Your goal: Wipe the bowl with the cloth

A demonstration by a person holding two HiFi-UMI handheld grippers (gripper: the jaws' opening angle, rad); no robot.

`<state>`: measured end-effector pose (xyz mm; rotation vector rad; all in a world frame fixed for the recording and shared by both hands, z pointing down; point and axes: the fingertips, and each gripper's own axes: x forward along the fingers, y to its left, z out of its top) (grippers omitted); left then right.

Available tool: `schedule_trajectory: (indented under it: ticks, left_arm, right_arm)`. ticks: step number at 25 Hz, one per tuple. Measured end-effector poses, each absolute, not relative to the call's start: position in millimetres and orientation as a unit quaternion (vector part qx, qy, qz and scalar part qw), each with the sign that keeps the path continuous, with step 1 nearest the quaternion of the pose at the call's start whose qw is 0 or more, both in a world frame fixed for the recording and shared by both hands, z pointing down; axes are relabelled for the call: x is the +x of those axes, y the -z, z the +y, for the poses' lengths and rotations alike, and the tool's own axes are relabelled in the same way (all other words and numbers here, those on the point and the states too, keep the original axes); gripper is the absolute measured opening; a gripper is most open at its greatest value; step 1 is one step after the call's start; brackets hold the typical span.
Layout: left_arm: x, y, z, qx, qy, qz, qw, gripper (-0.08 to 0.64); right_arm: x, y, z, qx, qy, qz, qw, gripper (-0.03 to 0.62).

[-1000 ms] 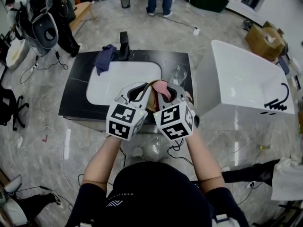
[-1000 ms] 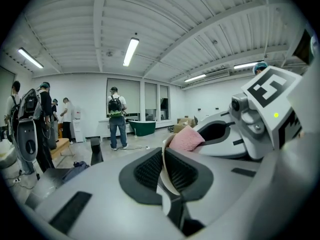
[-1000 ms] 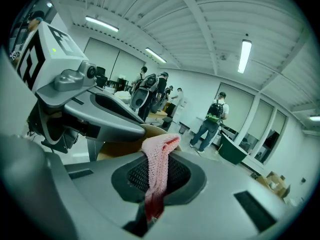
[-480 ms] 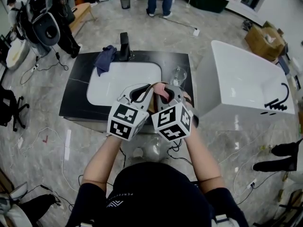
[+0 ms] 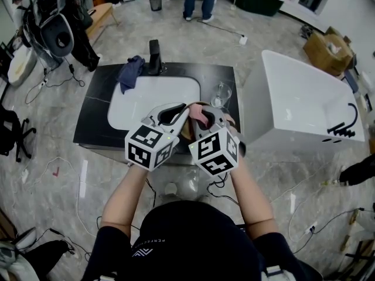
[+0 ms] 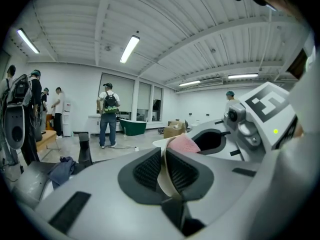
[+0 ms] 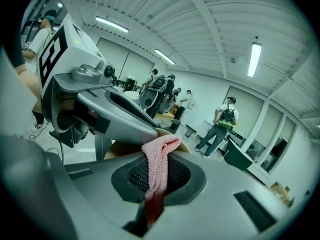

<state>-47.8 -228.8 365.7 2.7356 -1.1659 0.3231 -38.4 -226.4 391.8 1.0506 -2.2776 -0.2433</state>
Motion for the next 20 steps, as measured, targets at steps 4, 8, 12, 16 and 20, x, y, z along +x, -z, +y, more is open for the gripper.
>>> schedule_trajectory:
  ticks: [4, 8, 12, 16, 20]
  left_arm:
    - [-50.8, -363.8, -228.8, 0.914, -0.099, -0.385, 0.084, 0.029]
    - [-53.2, -360.8, -228.6, 0.914, -0.093, -0.385, 0.090, 0.029]
    - [-54.4, -357.5, -229.9, 0.912, -0.091, -0.388, 0.094, 0.031]
    - [-56.5, -356.2, -230.7, 0.910, -0.090, -0.394, 0.094, 0.031]
    - [-58.3, -357.5, -230.7, 0.907, -0.096, -0.400, 0.088, 0.031]
  right_arm:
    - [-45.8, -394.7, -220.1, 0.377, 0.113, -0.861, 0.321, 0.043]
    - [-52.2, -397.9, -212.9, 0.354, 0.138, -0.862, 0.337, 0.043]
    - [-54.9, -399.5, -207.9, 0.334, 0.137, -0.869, 0.337, 0.043]
    - [-58.0, -400.0, -203.7, 0.323, 0.126, -0.877, 0.332, 0.043]
    - [-62.3, -402.8, -199.9, 0.315, 0.117, -0.883, 0.329, 0.043]
